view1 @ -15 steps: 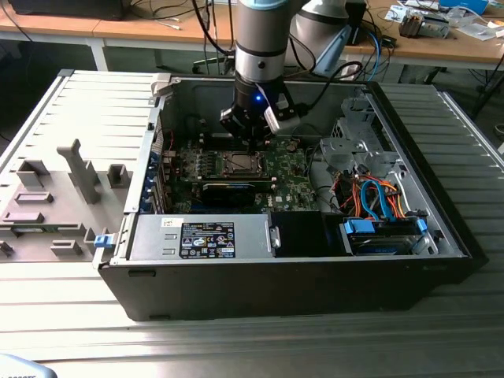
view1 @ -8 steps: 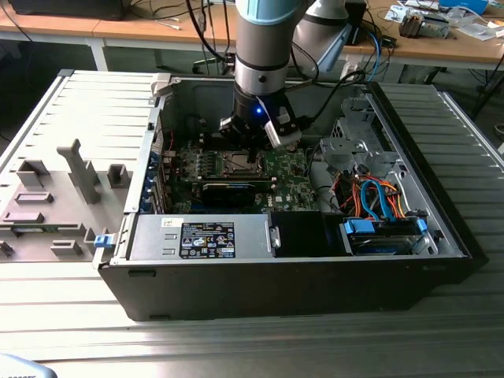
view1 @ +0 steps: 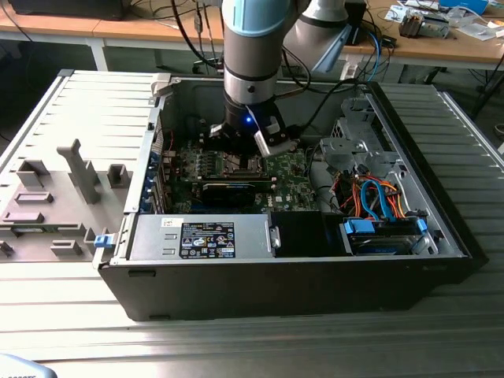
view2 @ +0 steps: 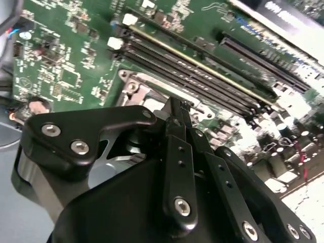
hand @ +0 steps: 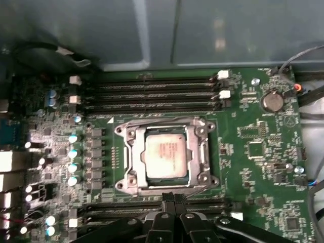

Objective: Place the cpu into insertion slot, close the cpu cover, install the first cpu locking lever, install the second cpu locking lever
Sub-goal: 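Install the second cpu locking lever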

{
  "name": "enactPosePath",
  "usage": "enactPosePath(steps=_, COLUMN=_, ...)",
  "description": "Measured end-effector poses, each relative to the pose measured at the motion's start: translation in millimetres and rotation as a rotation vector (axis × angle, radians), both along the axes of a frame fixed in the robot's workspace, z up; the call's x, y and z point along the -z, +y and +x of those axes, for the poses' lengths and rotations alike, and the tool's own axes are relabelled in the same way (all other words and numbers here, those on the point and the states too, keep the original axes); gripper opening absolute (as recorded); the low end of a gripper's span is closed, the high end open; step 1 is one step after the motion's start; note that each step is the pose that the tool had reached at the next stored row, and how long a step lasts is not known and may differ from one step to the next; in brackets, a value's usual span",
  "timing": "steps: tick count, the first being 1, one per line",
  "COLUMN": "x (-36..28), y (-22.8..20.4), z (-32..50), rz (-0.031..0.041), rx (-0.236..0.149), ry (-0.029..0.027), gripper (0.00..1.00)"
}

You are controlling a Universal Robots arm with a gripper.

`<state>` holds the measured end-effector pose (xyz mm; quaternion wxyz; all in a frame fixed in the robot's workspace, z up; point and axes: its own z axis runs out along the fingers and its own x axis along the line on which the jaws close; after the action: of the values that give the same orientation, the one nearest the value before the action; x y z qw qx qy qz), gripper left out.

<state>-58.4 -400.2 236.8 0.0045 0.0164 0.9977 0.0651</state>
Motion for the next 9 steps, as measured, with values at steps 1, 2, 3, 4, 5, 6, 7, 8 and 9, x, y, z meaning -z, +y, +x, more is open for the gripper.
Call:
enactPosePath(steps=1, x=0.8, y=-1.8, z=-2.0, rz=0.0014, rx=0.000, ry=0.0001, gripper=0.11)
enactPosePath(steps=2, x=2.6, y=-4.6, z=-5.1, rz=0.0067, rx=-0.001, ry=0.0000, gripper=0.11)
enactPosePath(steps=3, x=4.0, y=-5.6, z=-7.2, rz=0.0089, rx=-0.002, ry=0.0001, gripper=0.11)
enactPosePath(steps=4, x=6.2, y=-6.1, z=-10.3, rz=0.0102, rx=-0.002, ry=0.0000, gripper=0.11)
enactPosePath(steps=5, x=8.7, y=-6.4, z=-14.1, rz=0.0105, rx=-0.003, ry=0.0001, gripper=0.11)
enactPosePath(steps=6, x=10.5, y=-6.4, z=-16.7, rz=0.0108, rx=-0.004, ry=0.0001, gripper=0.11)
enactPosePath(steps=7, x=13.1, y=-6.4, z=-20.5, rz=0.0112, rx=-0.006, ry=0.0000, gripper=0.11)
enactPosePath(steps=8, x=14.8, y=-6.4, z=-22.4, rz=0.0116, rx=-0.010, ry=0.0001, gripper=0.11)
enactPosePath(steps=9, x=17.9, y=-6.4, z=-24.8, rz=0.0124, rx=-0.018, ry=0.0001, gripper=0.11)
